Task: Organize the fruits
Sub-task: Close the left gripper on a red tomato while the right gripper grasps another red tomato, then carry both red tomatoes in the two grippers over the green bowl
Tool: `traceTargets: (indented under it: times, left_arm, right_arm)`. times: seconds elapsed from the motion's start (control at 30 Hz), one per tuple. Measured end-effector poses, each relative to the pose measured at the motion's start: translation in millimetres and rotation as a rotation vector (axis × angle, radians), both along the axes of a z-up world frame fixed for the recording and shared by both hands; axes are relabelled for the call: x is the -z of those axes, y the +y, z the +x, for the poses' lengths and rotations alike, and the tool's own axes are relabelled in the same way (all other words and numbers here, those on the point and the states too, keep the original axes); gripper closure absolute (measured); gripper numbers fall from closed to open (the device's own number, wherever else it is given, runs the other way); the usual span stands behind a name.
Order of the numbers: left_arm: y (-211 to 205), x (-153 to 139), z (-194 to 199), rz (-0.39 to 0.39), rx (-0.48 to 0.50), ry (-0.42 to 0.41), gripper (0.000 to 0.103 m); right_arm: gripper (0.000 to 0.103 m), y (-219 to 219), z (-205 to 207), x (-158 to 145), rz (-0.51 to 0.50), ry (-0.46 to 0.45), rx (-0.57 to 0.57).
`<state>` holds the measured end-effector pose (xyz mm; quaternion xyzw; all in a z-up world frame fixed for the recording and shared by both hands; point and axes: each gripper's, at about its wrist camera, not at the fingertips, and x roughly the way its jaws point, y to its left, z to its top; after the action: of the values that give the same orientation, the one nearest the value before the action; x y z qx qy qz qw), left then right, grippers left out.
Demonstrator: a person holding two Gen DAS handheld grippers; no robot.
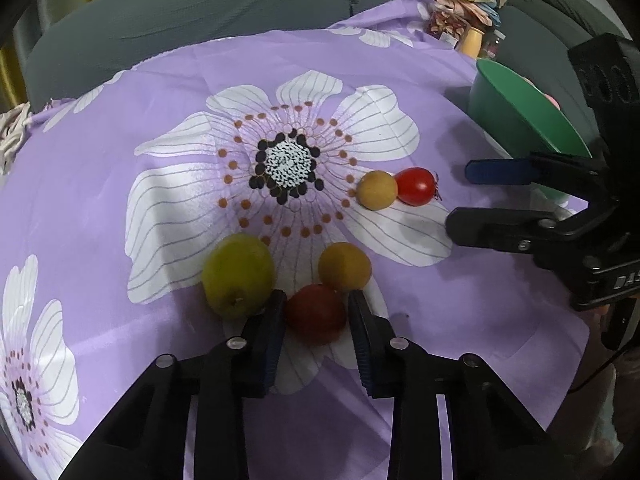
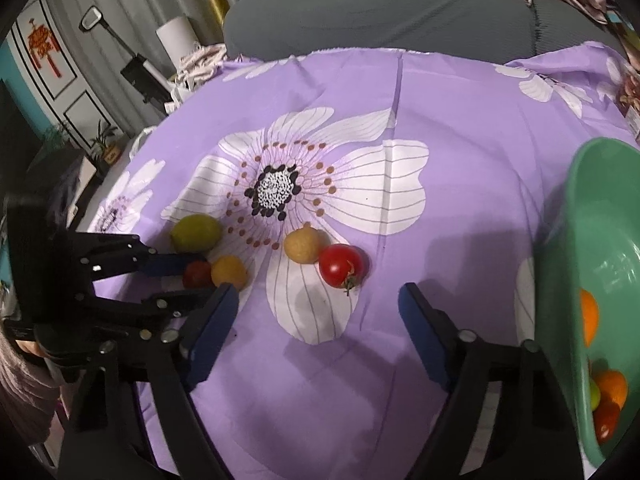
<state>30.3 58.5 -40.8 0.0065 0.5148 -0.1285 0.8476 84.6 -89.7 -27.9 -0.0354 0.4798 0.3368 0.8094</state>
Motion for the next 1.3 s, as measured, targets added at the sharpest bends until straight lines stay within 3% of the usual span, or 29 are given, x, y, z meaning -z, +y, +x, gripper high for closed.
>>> traceTargets:
  times: [0.33,0.63,0.7,0.73,1.07,1.3]
  left_arm:
    - [8,-3,-4,-0.050,-0.016,-0.015,0.074]
    - [12,-6,-8,-0.088,-0.027,-0.022,0.074]
    - [12,-6,-8,-0.093,-0.029,-0.025,0.074]
    - [12,-7,-9,-0.094,-0.030,-0.027,0.074]
    - [8,-16,-20,-0.109,-0.022,-0.049,0.074]
    - [0,-12,-21,-0.060,-0.007,-0.037,0.074]
  right_arm:
    - [0.036,20,17,11,-0.084,0.013,-0.030]
    - [0.059,29,26,20,-0.150,0.005,-0.041]
    - [0.073,30,26,20,-0.176,-0.017,-0.042]
    - [0.075,29,27,20,-0.178,-0.020,-0.040]
    - [0.075,12,8,-1,-0.094,-0.049,-0.026]
    - [0.075,-5,-19,-15,-0.015,-0.066,-0.001]
